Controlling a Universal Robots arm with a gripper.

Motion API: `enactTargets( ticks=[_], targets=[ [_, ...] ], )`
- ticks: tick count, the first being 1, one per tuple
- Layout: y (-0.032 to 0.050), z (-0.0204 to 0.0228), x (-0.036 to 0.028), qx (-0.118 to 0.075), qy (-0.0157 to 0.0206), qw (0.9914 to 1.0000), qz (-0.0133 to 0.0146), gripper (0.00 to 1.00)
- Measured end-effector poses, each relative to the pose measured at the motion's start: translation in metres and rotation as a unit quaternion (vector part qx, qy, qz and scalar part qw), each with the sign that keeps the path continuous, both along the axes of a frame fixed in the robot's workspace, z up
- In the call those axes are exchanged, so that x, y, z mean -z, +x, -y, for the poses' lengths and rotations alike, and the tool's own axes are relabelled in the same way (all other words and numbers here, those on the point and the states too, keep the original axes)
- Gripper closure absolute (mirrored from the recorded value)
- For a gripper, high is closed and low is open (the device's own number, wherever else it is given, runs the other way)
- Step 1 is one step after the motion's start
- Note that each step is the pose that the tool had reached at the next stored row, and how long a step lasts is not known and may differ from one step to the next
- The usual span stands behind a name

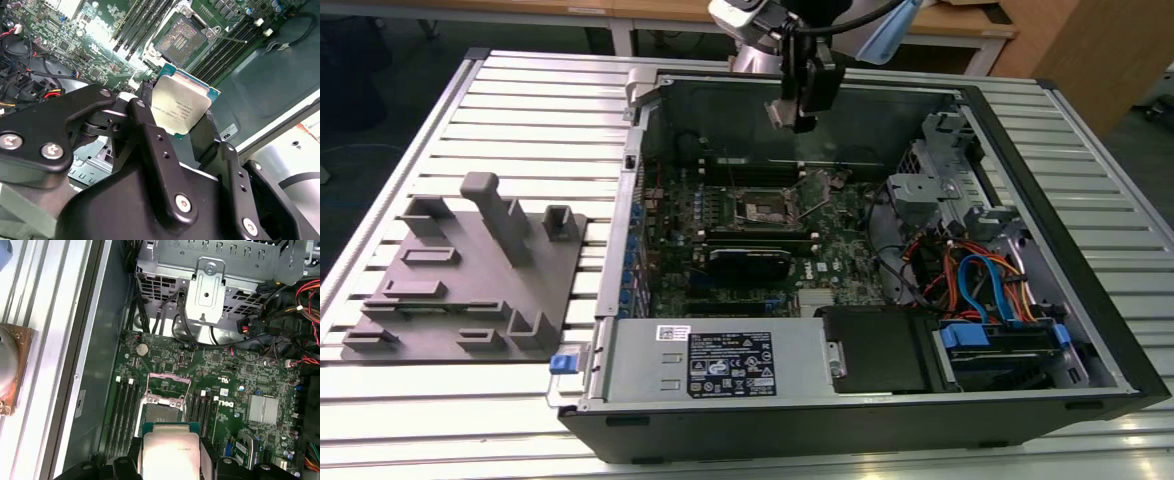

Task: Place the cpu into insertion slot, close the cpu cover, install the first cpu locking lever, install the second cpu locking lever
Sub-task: 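Place the cpu into insertion slot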

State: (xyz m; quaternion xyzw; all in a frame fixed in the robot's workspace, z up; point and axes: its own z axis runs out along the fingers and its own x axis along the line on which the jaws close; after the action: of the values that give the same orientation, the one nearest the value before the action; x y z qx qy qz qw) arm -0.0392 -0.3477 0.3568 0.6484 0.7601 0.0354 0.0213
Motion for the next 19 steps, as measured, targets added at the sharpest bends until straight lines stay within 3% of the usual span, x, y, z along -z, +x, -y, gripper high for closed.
enactTargets(
  ticks=[1,2,19],
  targets=[
    [0.0,0.0,0.0001,-0.002,0.0,1.0,0.0,0.46],
    [0.0,0.0,0.0002,-0.037,0.0,0.9993,0.0,0.46],
    [0.0,0.0,0.0003,-0.049,0.0,0.99881,0.0,0.46]
  ],
)
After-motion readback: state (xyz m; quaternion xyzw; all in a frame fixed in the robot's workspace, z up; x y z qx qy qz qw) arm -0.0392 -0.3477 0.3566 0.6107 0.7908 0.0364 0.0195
